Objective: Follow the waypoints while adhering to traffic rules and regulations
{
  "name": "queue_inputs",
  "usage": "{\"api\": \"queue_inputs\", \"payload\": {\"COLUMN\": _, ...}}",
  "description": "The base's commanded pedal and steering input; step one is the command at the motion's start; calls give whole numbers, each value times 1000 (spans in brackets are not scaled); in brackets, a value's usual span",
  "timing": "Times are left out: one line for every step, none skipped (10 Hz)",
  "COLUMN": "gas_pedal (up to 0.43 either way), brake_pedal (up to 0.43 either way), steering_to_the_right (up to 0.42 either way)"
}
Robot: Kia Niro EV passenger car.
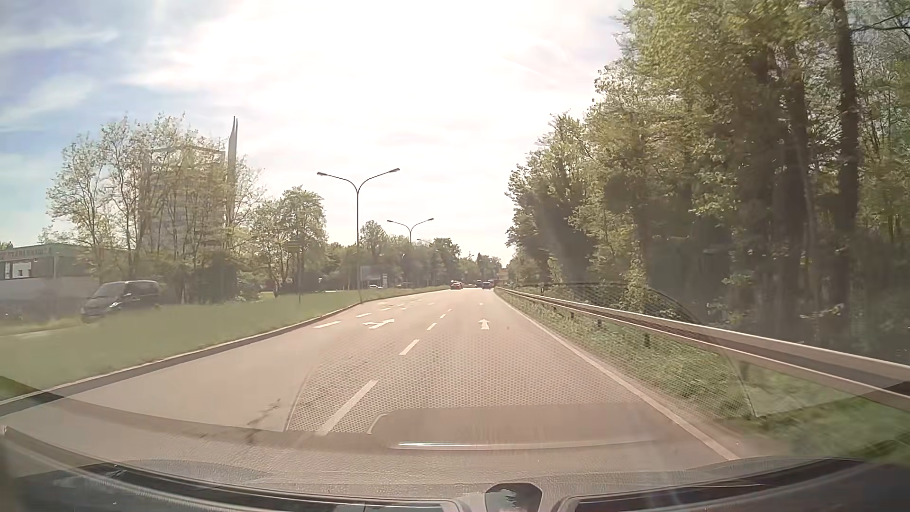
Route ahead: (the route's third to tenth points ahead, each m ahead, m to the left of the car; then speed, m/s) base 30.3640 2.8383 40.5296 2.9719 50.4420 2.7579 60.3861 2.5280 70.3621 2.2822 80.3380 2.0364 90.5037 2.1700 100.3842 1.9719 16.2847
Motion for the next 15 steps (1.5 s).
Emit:
{"api": "queue_inputs", "payload": {"gas_pedal": 0, "brake_pedal": 0, "steering_to_the_right": 2}}
{"api": "queue_inputs", "payload": {"gas_pedal": 0, "brake_pedal": 0, "steering_to_the_right": 2}}
{"api": "queue_inputs", "payload": {"gas_pedal": 0, "brake_pedal": 0, "steering_to_the_right": 2}}
{"api": "queue_inputs", "payload": {"gas_pedal": 0, "brake_pedal": 0, "steering_to_the_right": 2}}
{"api": "queue_inputs", "payload": {"gas_pedal": 0, "brake_pedal": 0, "steering_to_the_right": 2}}
{"api": "queue_inputs", "payload": {"gas_pedal": 0, "brake_pedal": 0, "steering_to_the_right": 2}}
{"api": "queue_inputs", "payload": {"gas_pedal": 0, "brake_pedal": 0, "steering_to_the_right": 2}}
{"api": "queue_inputs", "payload": {"gas_pedal": 0, "brake_pedal": 0, "steering_to_the_right": 2}}
{"api": "queue_inputs", "payload": {"gas_pedal": 0, "brake_pedal": 0, "steering_to_the_right": 2}}
{"api": "queue_inputs", "payload": {"gas_pedal": 0, "brake_pedal": 0, "steering_to_the_right": 2}}
{"api": "queue_inputs", "payload": {"gas_pedal": 0, "brake_pedal": 0, "steering_to_the_right": 2}}
{"api": "queue_inputs", "payload": {"gas_pedal": 0, "brake_pedal": 0, "steering_to_the_right": 2}}
{"api": "queue_inputs", "payload": {"gas_pedal": 0, "brake_pedal": 0, "steering_to_the_right": 2}}
{"api": "queue_inputs", "payload": {"gas_pedal": 0, "brake_pedal": 0, "steering_to_the_right": 2}}
{"api": "queue_inputs", "payload": {"gas_pedal": 0, "brake_pedal": 0, "steering_to_the_right": 2}}
